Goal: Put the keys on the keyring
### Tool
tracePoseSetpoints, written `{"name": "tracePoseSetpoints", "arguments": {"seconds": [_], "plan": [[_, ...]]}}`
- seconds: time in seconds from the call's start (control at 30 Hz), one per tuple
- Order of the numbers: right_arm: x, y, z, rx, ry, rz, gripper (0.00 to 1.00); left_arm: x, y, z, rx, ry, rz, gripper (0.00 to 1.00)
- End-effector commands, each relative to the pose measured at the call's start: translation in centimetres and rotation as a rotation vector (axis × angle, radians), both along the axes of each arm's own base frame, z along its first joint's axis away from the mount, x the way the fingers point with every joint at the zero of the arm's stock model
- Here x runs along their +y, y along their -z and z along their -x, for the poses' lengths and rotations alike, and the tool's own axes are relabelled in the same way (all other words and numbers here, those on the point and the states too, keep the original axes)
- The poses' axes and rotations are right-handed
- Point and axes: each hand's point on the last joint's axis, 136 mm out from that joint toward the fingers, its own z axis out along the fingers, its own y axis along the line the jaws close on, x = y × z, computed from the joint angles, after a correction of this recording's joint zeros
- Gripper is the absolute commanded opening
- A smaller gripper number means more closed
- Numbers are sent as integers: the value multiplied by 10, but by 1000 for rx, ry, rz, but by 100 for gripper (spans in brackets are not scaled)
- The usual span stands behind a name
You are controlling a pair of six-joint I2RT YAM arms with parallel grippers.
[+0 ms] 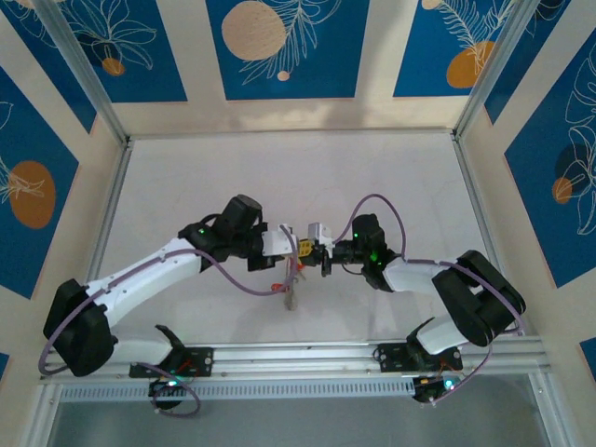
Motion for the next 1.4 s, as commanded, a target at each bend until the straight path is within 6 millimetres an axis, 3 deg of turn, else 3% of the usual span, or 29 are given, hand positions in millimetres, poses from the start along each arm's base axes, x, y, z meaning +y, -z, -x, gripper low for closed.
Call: {"name": "tracePoseSetpoints", "arguments": {"seconds": [0.0,0.47,0.7,0.77,0.97,1.37], "plan": [[-6,1,0,11,-2,-14,0,11,11,5,17,-4,1,5],[-5,7,8,-3,-46,-3,0,16,8,7,16,-17,118,21],[-2,5,9,-14,-64,-8,0,10,-7,0,-49,-20,187,36],[-1,5,8,-14,-70,-8,0,7,-10,-4,-70,-18,200,36],[0,2,6,-17,-74,-13,0,-1,-6,1,-36,40,204,31],[1,-2,3,-18,-75,-17,0,-2,8,2,-41,91,158,10]]}}
